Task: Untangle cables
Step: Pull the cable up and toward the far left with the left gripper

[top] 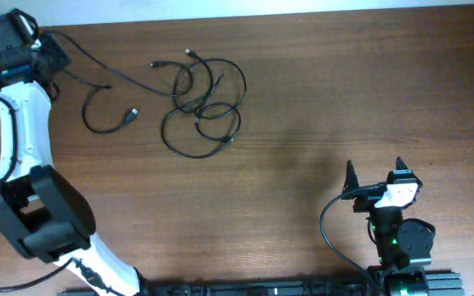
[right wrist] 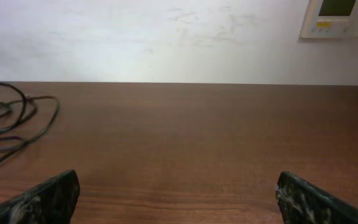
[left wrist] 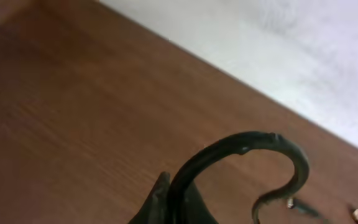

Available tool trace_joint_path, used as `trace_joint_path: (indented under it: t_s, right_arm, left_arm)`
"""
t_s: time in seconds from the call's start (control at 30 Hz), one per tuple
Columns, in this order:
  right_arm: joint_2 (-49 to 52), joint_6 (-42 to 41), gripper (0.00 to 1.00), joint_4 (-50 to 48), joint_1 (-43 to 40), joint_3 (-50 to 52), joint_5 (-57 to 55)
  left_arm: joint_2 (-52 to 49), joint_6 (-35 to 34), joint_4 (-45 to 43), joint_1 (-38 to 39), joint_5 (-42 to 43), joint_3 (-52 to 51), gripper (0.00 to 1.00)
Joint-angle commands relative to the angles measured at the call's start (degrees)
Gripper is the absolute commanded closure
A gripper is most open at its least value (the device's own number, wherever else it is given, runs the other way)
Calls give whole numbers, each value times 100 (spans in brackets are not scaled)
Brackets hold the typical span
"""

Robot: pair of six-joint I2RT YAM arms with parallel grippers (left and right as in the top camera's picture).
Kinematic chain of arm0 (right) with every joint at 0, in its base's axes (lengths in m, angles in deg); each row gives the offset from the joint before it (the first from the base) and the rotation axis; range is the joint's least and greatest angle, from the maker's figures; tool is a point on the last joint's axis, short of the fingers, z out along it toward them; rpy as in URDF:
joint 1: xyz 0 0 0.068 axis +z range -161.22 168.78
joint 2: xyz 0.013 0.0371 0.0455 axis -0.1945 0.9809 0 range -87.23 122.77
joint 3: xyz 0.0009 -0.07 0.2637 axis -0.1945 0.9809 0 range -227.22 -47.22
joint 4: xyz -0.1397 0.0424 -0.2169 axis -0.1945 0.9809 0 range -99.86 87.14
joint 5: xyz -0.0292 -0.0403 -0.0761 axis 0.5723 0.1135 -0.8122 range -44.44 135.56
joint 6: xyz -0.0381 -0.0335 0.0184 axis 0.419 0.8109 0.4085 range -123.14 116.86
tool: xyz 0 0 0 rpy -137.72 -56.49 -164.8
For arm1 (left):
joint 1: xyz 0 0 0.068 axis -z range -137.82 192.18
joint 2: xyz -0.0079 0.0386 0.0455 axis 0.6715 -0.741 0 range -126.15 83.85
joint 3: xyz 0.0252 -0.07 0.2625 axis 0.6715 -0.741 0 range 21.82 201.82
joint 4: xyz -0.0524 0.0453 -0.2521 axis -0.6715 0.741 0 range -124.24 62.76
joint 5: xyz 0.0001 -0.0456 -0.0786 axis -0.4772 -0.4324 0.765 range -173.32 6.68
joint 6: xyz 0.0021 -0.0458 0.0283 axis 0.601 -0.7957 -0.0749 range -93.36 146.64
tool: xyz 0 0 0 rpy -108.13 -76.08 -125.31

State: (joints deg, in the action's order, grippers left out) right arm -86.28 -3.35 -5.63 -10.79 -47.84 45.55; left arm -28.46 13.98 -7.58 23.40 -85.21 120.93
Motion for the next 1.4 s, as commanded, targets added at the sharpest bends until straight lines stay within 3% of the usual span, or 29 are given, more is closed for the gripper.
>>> trace_joint_path:
  t_s: [0.0,0.2,0.3,0.4,0.47,0.6,0.7,0.73,1.2,1.3,1.37]
  right_arm:
    - [-26,-2,2,35,31,31,-28]
    - [-26,-2,2,35,31,31,-28]
    - [-26,-2,2,35,31,31,-28]
    - [-26,-2,2,35,31,31,-28]
    - [-26,-2,2,35,31,31,-28]
    - [-26,-2,2,35,31,31,-28]
    - [-26,-2,2,35,31,31,-28]
    - [-26,-2,2,35,31,31,-28]
    - [-26,-2,2,35,31,31,-28]
    - [-26,-2,2,35,31,31,-28]
    - [-26,-2,2,35,31,31,-28]
  left_arm:
    - [-42,-52,-48,-28,66,17,100]
    - [763,-55,-199,-50,186,151,100]
    - [1749,-59,-374,-50,1626,151,100]
    - [2800,-1040,-811,-39,3556,151,100]
    - [3294,-1366,-1082,-37,4074,151,100]
    - [3681,-1447,-1073,-35,4074,151,100]
    - [3668,-2933,-1045,-35,4374,149,100]
    - [3670,-3084,-1060,-35,4417,149,100]
    - [3663,-3143,-1198,-35,4087,149,100]
    - [3663,-3923,-1799,-35,3967,149,100]
    - [3659,-3939,-2063,-35,3571,149,100]
